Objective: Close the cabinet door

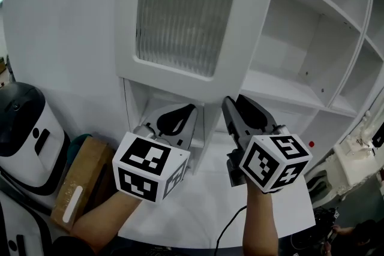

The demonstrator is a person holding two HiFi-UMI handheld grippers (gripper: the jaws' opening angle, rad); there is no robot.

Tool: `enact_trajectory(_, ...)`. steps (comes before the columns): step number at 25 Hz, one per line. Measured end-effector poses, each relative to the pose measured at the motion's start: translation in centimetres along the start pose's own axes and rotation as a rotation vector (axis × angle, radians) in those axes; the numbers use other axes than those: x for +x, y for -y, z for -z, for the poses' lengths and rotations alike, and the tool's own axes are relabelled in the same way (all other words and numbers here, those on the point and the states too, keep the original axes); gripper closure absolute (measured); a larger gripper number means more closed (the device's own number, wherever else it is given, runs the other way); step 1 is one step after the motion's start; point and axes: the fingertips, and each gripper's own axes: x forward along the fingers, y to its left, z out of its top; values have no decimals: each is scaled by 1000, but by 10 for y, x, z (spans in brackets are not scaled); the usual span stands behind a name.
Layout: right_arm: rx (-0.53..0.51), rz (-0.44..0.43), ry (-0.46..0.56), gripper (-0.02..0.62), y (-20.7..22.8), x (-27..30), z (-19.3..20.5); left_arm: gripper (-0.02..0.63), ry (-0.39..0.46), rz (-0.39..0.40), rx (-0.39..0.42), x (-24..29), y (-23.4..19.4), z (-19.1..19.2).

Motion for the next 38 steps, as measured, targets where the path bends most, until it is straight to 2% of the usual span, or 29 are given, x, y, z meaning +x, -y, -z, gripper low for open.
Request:
enact_trajectory(10,-12,-4,19,480,12,12,0,594,-18,-38,5,10,-2,3)
enact_trajectory(19,-63,40,12,480,23,26,2,594,-1,-66,10,15,-13,-3)
enact_trajectory(38,-121,63,20,488,41,47,2,594,14,-87,-4,37,-29,-4)
